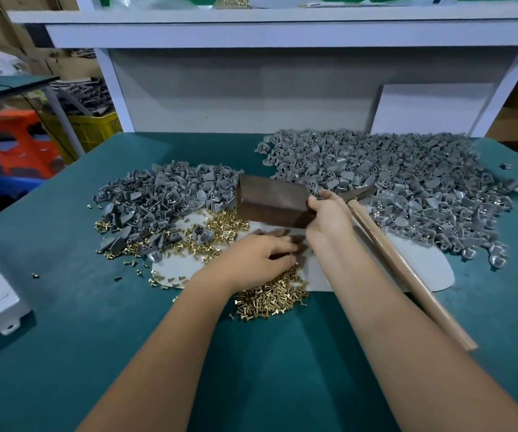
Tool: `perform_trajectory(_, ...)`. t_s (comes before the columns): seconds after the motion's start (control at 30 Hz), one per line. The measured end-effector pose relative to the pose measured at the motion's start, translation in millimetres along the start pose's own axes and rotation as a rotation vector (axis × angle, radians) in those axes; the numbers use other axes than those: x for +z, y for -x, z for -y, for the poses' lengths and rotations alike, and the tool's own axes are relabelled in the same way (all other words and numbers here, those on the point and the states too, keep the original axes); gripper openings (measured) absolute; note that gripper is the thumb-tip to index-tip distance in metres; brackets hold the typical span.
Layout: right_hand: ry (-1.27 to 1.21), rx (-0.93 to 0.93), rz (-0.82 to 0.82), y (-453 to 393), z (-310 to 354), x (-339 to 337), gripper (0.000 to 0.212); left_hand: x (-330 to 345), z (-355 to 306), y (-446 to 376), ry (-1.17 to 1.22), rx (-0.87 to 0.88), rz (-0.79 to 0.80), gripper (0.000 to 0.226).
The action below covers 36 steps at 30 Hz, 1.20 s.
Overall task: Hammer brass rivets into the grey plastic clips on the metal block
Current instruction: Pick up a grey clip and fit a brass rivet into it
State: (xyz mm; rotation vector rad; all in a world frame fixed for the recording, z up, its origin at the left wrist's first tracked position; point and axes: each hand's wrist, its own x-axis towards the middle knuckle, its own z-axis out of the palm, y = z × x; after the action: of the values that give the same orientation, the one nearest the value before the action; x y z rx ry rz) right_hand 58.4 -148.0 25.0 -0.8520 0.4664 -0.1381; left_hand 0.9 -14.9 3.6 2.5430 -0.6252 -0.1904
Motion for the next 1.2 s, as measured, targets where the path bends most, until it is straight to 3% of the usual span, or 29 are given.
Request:
perform_trajectory(0.3,0.318,-0.226,-0.070,-15,15,-28,0.035,-1,-1,4,0.069,0.030,-0.126,0.025)
perform_trajectory(0.47,0.611,-0.329,0.017,-13,13,-41,0.028,-4,-4,6,0.033,-0.008,-0.227,0.021)
perform_trajectory(0.53,0.736,-0.381,0.066,-9,12,-42,0.026,-2,-3,5,0.014,-0.033,-0.318,0.020)
perform_trajectory(0.67,0.863,-0.451,0.095,-2,13,-44,0.020,-3,5,1,0.096,-0.145,-0.644,0.017)
perform_trajectory(0.77,0.890,-0.497,0.084,5,12,-50,0.016,-3,12,1,0.149,-0.185,-0.692,0.020)
perform_trajectory(0.93,1.147,-0.848,-0.077,21,7,-61,0.011,3,9,-6,0.091,-0.229,-0.741,0.017)
perform_trajectory(1.03,1.289,-0.951,0.057,31,4,-62,0.014,3,6,-14,0.136,-0.260,-0.734,0.017)
perform_trajectory(1.2,1.516,-0.884,0.386,37,-4,-60,0.015,4,12,-14,0.204,-0.260,-0.727,0.024)
